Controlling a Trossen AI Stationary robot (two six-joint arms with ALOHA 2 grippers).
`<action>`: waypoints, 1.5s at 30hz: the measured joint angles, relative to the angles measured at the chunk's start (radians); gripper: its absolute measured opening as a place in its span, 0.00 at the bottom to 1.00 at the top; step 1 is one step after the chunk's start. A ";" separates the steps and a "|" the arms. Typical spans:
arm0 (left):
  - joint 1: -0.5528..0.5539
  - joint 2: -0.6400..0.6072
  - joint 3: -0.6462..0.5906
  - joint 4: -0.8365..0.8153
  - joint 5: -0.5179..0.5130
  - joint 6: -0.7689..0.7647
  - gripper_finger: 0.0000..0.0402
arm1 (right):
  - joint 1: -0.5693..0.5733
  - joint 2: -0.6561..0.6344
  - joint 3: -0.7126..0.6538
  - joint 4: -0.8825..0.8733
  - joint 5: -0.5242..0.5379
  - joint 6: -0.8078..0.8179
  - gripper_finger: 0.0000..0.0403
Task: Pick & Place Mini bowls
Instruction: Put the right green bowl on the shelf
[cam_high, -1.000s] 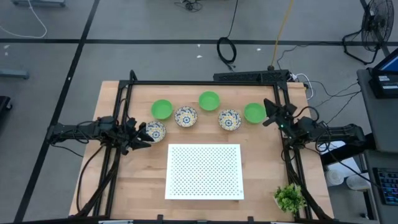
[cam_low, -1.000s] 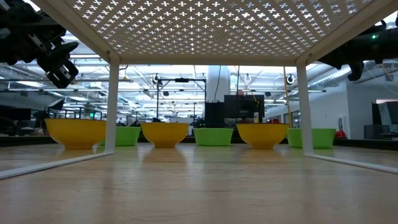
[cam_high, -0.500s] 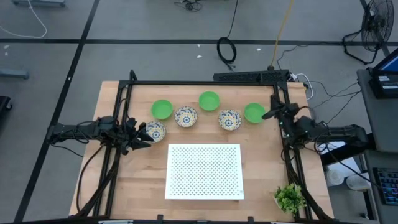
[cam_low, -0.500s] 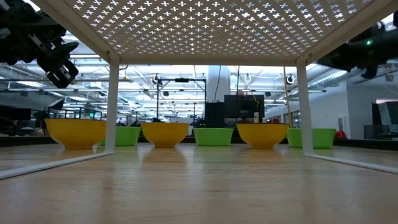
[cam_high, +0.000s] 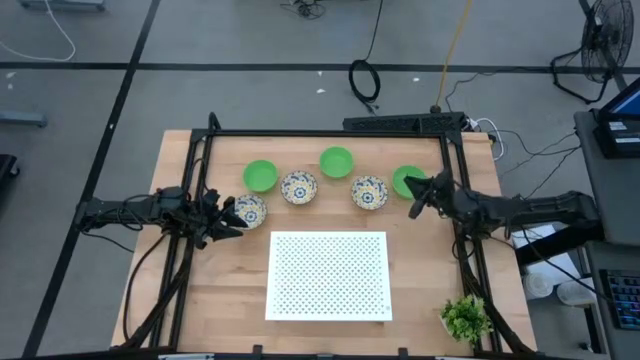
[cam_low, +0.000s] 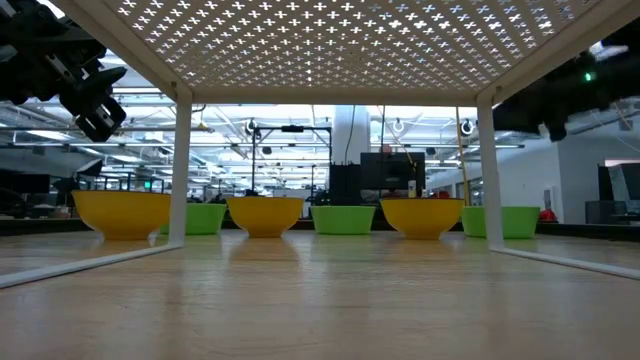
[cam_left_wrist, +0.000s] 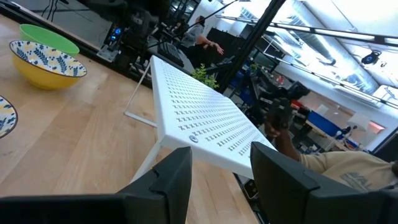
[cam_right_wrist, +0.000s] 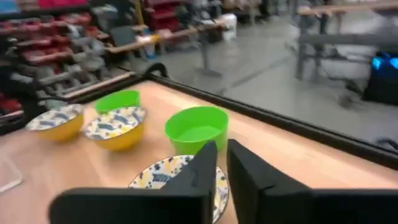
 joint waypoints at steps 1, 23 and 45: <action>0.000 0.000 0.000 0.000 0.001 0.000 0.41 | 0.000 0.029 0.030 -0.040 0.016 0.025 0.14; 0.000 0.000 0.000 0.000 0.000 0.000 0.41 | -0.280 0.655 0.563 -0.901 -0.460 0.058 0.50; 0.000 0.000 0.000 0.000 0.000 0.000 0.41 | -0.401 0.823 0.437 -0.648 -0.512 -0.059 0.48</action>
